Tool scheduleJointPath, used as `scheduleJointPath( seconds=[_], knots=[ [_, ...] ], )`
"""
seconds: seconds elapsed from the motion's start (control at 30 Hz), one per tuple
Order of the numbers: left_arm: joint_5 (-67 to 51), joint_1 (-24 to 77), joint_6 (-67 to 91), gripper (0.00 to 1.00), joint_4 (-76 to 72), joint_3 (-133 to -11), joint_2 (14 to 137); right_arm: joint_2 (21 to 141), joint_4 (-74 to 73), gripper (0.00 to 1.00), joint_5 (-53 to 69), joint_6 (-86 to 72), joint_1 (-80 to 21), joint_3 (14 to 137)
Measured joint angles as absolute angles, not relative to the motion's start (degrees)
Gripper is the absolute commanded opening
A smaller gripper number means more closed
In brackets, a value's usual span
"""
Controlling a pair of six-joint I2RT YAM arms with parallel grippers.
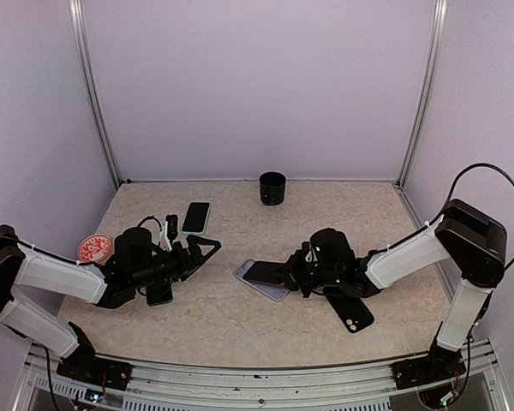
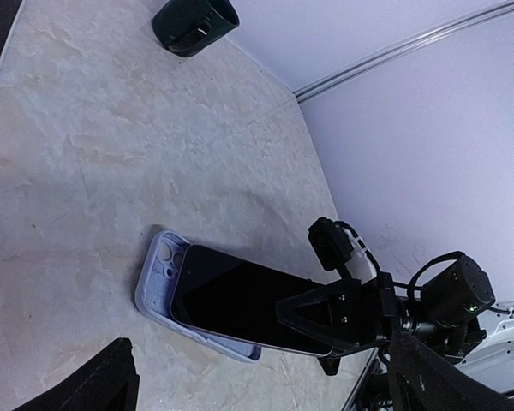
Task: Put the phone into the phone case
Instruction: Install the phone into the phone case.
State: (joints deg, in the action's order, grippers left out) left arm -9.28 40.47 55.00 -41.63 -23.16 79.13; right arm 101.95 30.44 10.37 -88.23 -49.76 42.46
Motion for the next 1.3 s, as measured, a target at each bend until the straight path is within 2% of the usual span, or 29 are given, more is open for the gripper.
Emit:
scheduleJointPath(
  seconds=[0.67,1.3],
  knots=[
    [-10.02,39.29,55.02,0.99,-42.00,-22.85,80.77,108.38,39.18,0.00,12.95,-91.94,-49.87,43.29],
    [-10.28,37.04,54.81,0.99,-41.04,-22.85,80.77,116.81,42.35,0.00,25.50,-80.34,-46.61,50.87]
  ],
)
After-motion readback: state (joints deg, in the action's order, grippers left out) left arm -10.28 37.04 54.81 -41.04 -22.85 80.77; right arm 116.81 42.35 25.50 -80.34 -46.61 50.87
